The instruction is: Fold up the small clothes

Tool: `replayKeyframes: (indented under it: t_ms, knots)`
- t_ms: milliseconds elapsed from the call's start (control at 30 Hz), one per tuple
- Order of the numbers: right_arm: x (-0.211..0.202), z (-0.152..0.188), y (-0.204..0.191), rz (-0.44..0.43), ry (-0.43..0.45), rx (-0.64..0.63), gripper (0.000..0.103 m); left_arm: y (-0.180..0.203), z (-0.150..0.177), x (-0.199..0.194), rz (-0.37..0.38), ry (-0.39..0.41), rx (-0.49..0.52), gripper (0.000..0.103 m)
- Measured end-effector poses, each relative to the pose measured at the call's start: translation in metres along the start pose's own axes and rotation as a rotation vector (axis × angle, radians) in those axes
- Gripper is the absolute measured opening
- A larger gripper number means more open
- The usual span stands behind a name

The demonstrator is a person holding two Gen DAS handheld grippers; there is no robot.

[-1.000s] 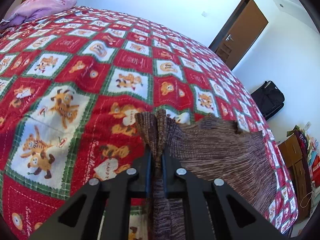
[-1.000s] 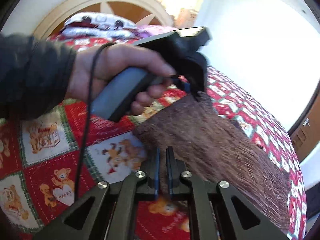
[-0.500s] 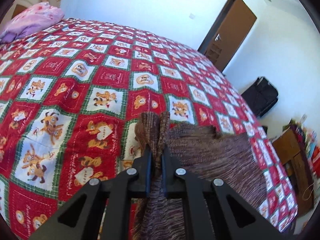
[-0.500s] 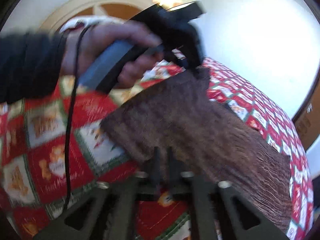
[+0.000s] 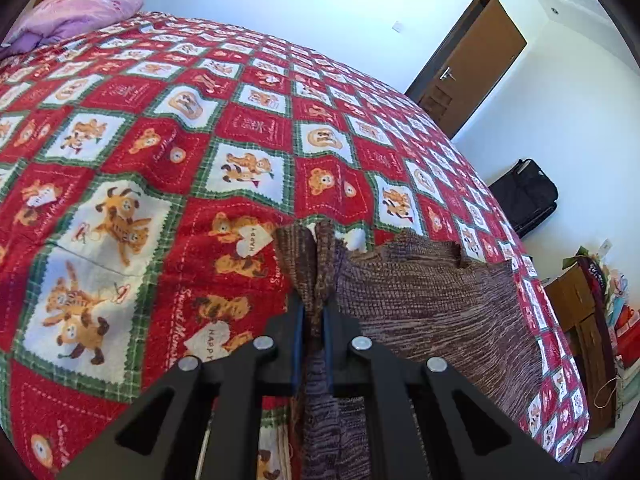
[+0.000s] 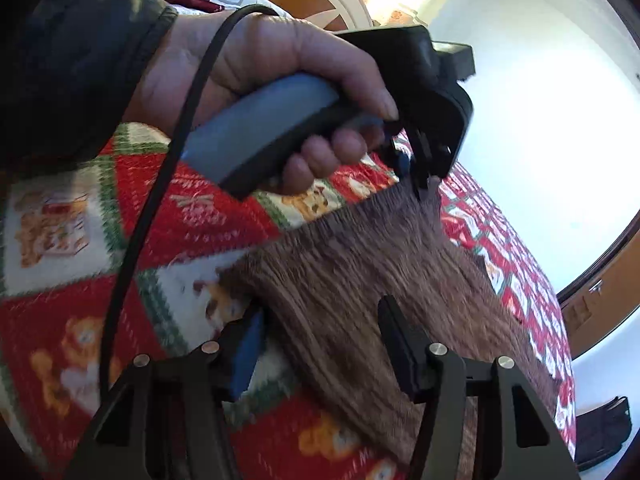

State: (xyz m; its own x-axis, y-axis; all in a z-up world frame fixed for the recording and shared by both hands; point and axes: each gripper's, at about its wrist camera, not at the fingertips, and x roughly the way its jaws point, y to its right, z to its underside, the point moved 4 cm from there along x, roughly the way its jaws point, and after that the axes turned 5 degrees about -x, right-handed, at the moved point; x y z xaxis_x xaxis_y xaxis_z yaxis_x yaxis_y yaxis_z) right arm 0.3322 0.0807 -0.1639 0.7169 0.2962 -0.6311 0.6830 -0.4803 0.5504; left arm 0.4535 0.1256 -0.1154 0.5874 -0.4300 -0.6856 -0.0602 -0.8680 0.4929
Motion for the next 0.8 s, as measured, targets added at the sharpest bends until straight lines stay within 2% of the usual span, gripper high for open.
replayKeyframes:
  t_ms: [33, 100, 133, 300, 433, 600, 800]
  knots:
    - [0.003, -0.003, 0.0, 0.001, 0.002, -0.002, 0.05, -0.001, 0.0, 0.002, 0.005, -0.002, -0.002, 0.009]
    - [0.009, -0.008, -0.003, -0.007, -0.003, -0.009, 0.018, -0.002, 0.0, 0.004, 0.009, -0.006, -0.003, 0.009]
    - [0.009, -0.011, -0.001, -0.003, -0.007, -0.012, 0.008, -0.003, 0.0, 0.005, 0.01, -0.006, -0.003, 0.009]
    - [-0.023, -0.003, 0.018, 0.016, 0.057, 0.06, 0.007, 0.0, -0.002, -0.001, 0.048, -0.003, -0.011, 0.009]
    - [-0.05, 0.011, 0.05, 0.058, 0.096, 0.144, 0.007, 0.023, -0.009, -0.017, 0.104, 0.038, 0.0, 0.009]
    - [-0.08, 0.037, 0.098, 0.118, 0.134, 0.276, 0.007, 0.077, -0.02, -0.032, 0.168, 0.09, 0.031, 0.009]
    - [-0.104, 0.08, 0.148, 0.158, 0.149, 0.445, 0.007, 0.136, -0.023, -0.023, 0.212, 0.102, 0.077, 0.009]
